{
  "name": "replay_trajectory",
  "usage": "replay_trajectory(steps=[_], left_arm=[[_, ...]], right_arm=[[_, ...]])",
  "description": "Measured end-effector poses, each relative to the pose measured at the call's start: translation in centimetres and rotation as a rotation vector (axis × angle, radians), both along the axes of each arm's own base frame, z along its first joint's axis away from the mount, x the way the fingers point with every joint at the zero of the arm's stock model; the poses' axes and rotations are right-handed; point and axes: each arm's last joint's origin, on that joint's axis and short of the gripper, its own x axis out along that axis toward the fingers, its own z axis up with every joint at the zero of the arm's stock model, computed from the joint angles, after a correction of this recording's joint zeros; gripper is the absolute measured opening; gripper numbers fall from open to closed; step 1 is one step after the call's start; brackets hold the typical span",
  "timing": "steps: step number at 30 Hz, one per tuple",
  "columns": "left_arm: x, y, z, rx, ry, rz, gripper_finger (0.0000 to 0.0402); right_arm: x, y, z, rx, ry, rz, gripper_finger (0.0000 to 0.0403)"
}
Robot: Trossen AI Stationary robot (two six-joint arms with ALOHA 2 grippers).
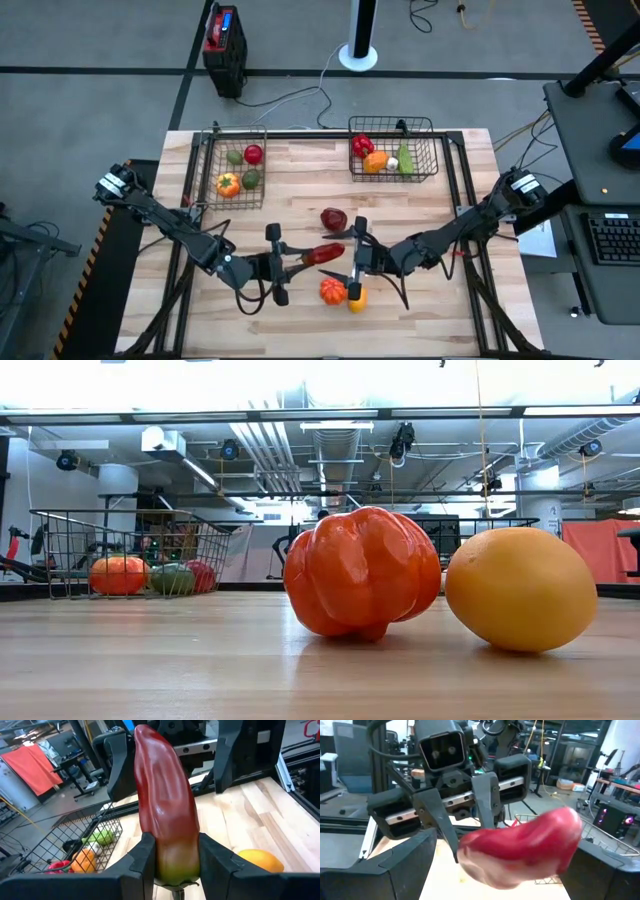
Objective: Sort produce into baskets
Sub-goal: Put the chili pepper into the black wire basket
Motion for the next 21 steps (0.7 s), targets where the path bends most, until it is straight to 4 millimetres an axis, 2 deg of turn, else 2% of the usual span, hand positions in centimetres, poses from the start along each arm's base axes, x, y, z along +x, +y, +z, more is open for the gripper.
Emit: replay_trajectory(steps=[6, 9, 15, 21], left_arm=[[0.00, 0.00, -0.01, 0.000, -0.001, 0.000, 0.0103], [-0.01, 0.01, -0.05, 0.001, 0.000, 0.000, 0.0105], [-0.02, 0.03, -0.09, 0.003, 0.003, 0.000, 0.0107], [-0.03, 0.03, -0.14, 0.014, 0.009, -0.001, 0.0128]], right_arm=[[0.00, 0.00, 0.04, 0.003, -0.004, 0.000, 0.0359], [0.00, 0.00, 0.05, 0.007, -0.006, 0.001, 0.0343], [0.00, 0.00, 0.06, 0.021, -0.008, 0.002, 0.0276], [0.00, 0.00, 0.08, 0.022, -0.009, 0.001, 0.0205]])
